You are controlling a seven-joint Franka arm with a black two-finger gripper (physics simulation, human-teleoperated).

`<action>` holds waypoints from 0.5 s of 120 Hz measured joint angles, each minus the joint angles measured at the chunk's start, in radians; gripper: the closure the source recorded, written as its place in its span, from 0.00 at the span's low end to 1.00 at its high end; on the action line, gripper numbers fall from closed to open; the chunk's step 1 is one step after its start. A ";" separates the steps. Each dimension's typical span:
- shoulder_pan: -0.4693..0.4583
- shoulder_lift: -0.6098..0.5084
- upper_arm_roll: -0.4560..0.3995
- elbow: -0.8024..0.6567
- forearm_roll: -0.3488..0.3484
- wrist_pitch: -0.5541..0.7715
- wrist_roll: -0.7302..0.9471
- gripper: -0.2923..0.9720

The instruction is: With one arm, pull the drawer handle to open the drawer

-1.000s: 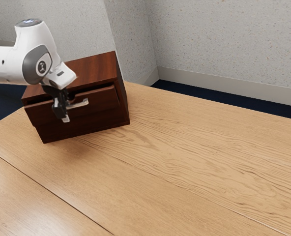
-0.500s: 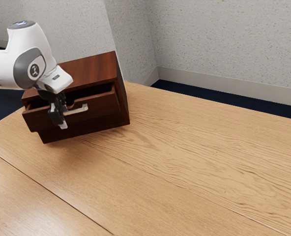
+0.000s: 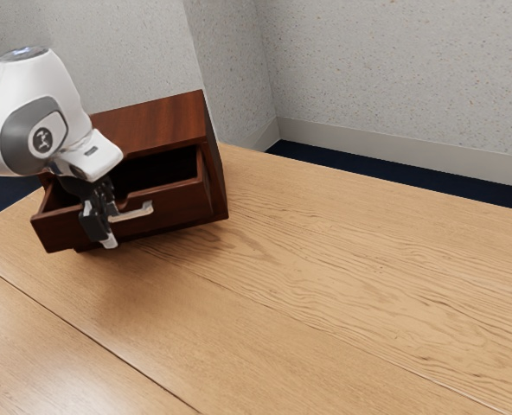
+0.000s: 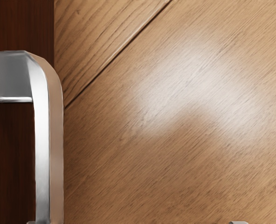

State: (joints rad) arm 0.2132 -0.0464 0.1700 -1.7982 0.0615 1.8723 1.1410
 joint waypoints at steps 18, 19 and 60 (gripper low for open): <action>-0.030 -0.098 0.000 -0.108 0.000 0.012 -0.015 0.38; -0.032 -0.104 0.000 -0.114 0.000 0.013 -0.015 0.38; -0.032 -0.272 -0.105 0.075 0.020 -0.102 -0.040 0.27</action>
State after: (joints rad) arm 0.1815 -0.3181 0.0649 -1.7228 0.0813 1.7708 1.1007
